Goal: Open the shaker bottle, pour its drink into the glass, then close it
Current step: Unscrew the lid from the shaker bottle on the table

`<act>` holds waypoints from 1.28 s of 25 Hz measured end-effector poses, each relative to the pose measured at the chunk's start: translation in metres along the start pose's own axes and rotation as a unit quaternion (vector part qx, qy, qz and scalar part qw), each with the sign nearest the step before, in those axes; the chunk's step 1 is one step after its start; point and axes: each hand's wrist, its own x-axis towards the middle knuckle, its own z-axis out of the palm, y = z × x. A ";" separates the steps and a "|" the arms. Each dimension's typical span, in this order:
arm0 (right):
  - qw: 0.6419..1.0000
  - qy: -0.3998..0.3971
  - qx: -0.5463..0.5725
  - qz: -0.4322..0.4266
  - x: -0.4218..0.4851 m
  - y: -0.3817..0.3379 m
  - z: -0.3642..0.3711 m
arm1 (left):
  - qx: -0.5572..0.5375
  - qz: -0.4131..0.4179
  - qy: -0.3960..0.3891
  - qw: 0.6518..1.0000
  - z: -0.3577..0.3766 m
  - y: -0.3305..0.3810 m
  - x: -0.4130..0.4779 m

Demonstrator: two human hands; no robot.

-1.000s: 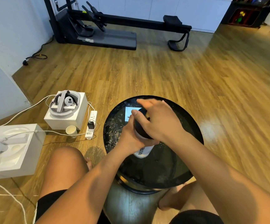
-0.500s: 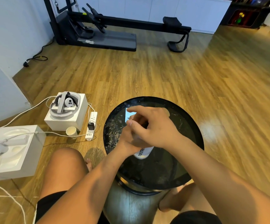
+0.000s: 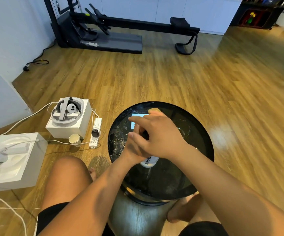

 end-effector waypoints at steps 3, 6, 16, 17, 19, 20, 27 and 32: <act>0.994 0.102 0.025 -0.026 -0.007 0.002 0.000 | 0.049 -0.036 -0.018 0.998 -0.003 0.003 0.005; 0.989 0.107 -0.027 0.098 -0.002 0.012 -0.007 | 0.023 -0.113 -0.004 0.993 -0.005 0.003 0.004; 0.994 -0.036 0.067 0.081 0.018 0.007 0.000 | 0.130 -0.043 -0.016 0.991 0.000 -0.011 0.000; 0.996 -0.027 0.063 0.057 0.015 0.003 0.002 | 0.121 -0.018 -0.014 0.992 0.000 -0.015 0.000; 0.999 -0.015 0.050 -0.002 0.004 -0.003 0.005 | 0.055 -0.056 -0.026 0.997 -0.003 -0.010 0.000; 0.998 -0.015 0.056 -0.025 -0.003 -0.003 0.004 | 0.013 -0.063 -0.009 0.998 -0.002 -0.012 0.000; 0.977 0.021 -0.078 0.197 -0.001 0.017 -0.011 | -0.002 -0.129 -0.008 0.992 -0.008 0.007 0.000; 0.983 -0.072 0.010 0.168 0.012 0.026 -0.010 | 0.009 -0.148 0.001 0.989 -0.007 0.004 0.000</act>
